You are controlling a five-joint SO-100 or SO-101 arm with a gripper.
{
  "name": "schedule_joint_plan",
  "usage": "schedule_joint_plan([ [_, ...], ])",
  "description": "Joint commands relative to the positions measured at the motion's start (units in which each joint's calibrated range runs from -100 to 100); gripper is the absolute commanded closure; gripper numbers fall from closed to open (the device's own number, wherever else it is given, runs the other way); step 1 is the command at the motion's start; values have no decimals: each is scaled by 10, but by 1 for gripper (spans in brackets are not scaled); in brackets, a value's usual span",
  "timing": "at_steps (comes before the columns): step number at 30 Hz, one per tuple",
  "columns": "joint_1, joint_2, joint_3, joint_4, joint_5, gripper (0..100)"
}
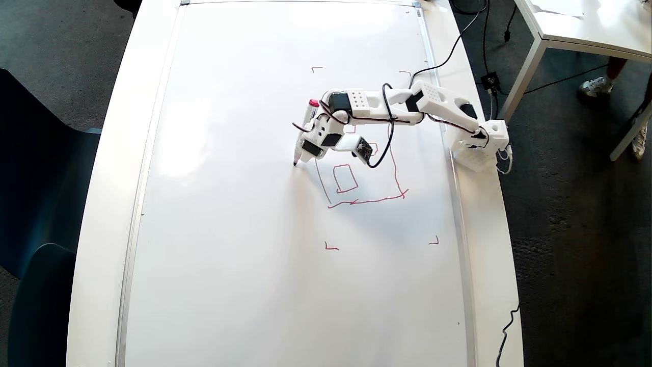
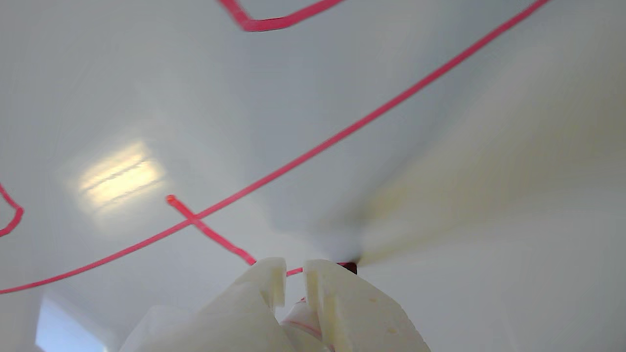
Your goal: Draw on a whiteboard a robot head using a pen attached to the gripper
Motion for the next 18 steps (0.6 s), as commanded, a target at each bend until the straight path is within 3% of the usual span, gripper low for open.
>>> schedule_joint_plan([
  [1, -4, 2, -3, -42, -10, 99],
  [18, 80, -13, 9, 4, 82, 99],
])
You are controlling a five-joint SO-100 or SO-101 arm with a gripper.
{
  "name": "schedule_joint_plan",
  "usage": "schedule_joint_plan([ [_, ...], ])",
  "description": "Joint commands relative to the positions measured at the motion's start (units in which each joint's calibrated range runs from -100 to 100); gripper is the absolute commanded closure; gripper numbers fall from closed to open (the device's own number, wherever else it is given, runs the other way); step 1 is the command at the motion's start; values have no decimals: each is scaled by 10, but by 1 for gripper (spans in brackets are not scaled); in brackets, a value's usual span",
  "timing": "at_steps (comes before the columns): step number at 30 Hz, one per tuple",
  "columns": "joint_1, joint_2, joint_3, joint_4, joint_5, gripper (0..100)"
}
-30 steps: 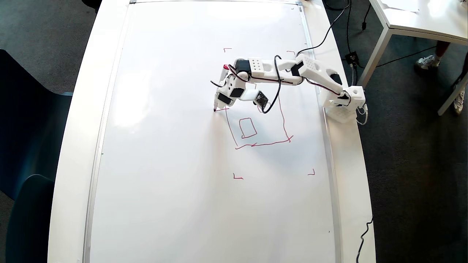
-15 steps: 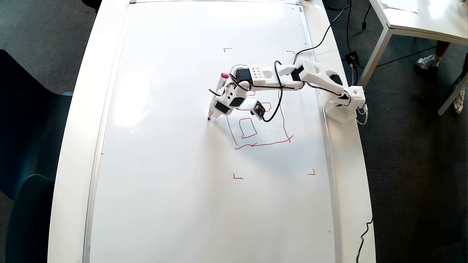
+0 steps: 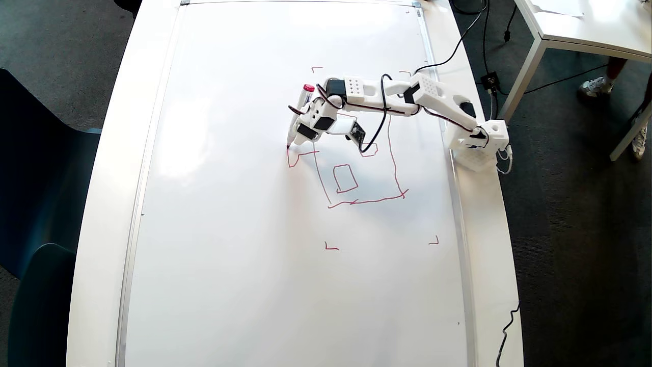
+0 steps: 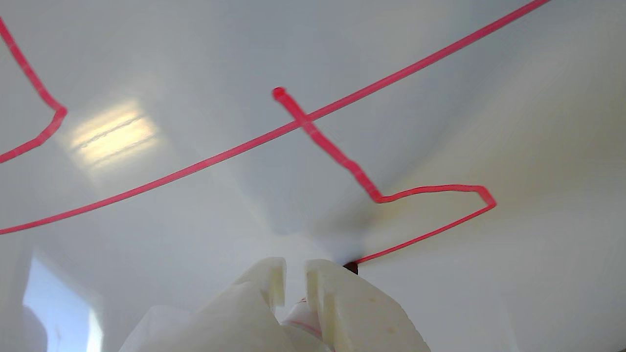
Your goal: Draw on a whiteboard a robot head using a pen attached to the gripper
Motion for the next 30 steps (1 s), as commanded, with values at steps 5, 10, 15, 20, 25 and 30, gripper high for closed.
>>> schedule_joint_plan([
  [5, 9, -63, 76, 73, 25, 99],
  [10, -6, -86, 97, 72, 16, 99],
  [15, -30, -89, 93, 71, 3, 99],
  [20, -41, -93, 92, 48, -19, 99],
  [25, -35, -93, 92, 35, -14, 99],
  [30, -29, -95, 81, 35, -14, 99],
])
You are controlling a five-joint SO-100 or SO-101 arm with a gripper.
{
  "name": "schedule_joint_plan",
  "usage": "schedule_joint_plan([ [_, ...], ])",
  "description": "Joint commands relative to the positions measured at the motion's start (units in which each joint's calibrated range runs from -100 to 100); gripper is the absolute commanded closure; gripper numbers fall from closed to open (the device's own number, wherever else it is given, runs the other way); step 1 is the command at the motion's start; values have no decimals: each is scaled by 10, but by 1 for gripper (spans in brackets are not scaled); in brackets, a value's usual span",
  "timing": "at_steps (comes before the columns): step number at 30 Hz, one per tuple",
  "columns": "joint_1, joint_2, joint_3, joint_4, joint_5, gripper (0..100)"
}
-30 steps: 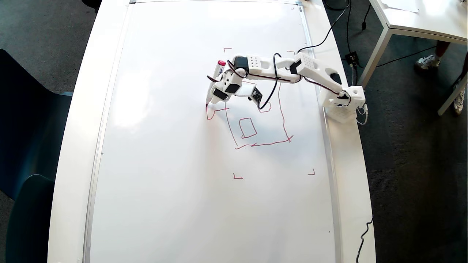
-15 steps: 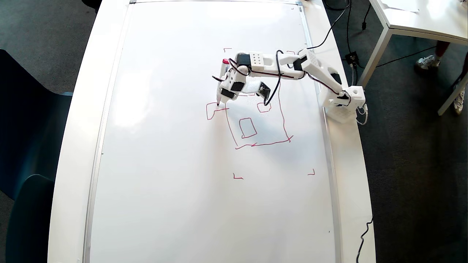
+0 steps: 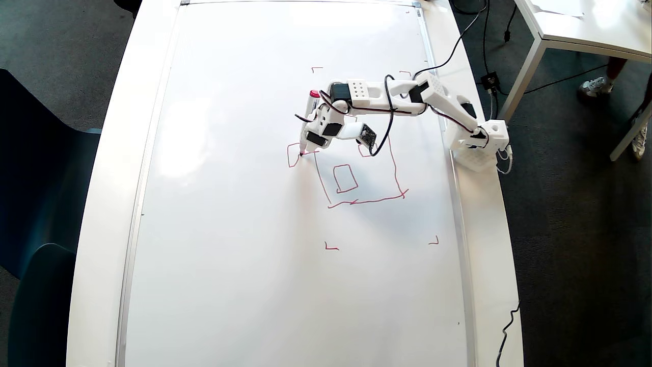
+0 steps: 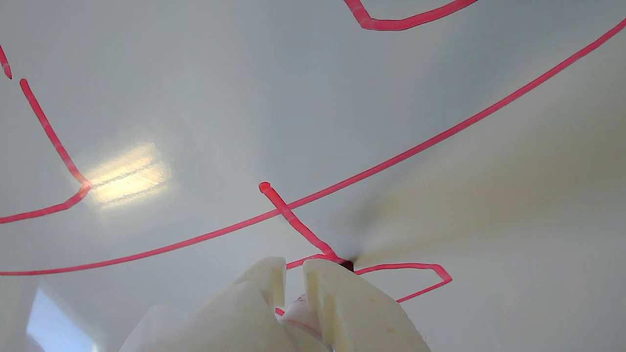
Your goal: Draw on a whiteboard a robot head using a pen attached to the gripper
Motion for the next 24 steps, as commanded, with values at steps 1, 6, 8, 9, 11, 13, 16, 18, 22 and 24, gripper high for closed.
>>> schedule_joint_plan([
  [1, 7, -23, -31, 0, 1, 99],
  [6, 18, -28, -133, 5, -9, 99],
  [8, 24, -69, -129, -3, -37, 99],
  [9, 26, -87, -116, -3, -47, 99],
  [11, 30, -128, -77, -3, -72, 99],
  [13, 32, -201, 2, -18, -115, 99],
  [16, 36, -287, 104, -66, -152, 99],
  [18, 34, -379, 209, -120, -175, 99],
  [22, 35, -547, 399, -211, -226, 99],
  [24, 36, -615, 485, -271, -252, 99],
])
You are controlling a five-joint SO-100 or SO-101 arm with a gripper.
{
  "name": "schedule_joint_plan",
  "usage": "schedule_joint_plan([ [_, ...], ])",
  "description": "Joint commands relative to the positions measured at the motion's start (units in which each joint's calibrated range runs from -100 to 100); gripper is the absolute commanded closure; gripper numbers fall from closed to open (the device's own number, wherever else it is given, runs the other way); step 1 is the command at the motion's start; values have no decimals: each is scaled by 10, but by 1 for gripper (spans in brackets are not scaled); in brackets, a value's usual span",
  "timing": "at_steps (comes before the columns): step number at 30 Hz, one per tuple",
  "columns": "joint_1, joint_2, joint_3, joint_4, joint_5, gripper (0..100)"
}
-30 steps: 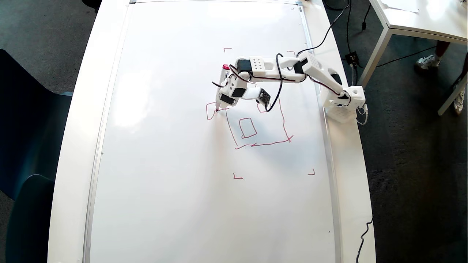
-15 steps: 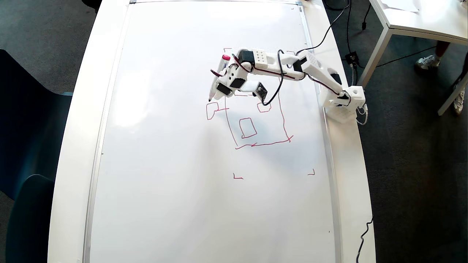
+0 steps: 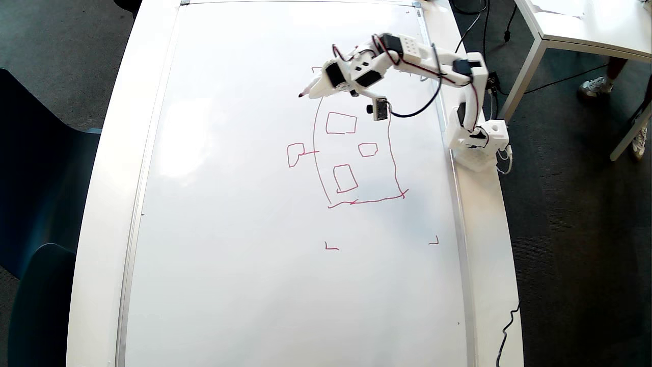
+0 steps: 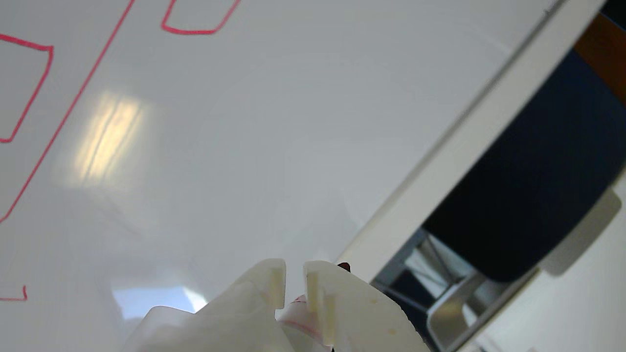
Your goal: Draw on a whiteboard a robot head using a pen attached to the gripper
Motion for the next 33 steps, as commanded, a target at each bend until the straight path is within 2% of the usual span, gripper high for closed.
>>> schedule_joint_plan([
  [1, 3, -206, 188, -118, -52, 99],
  [4, 4, -333, 349, -250, -85, 99],
  [10, 13, -527, 588, -491, -105, 99],
  [11, 14, -568, 644, -573, -111, 99],
  [15, 14, -645, 757, -757, -109, 99],
  [16, 12, -680, 806, -837, -109, 99],
  [21, 8, -781, 914, -1027, -108, 99],
  [26, 12, -844, 983, -1144, -109, 99],
  [33, 13, -961, 990, -1165, -110, 99],
])
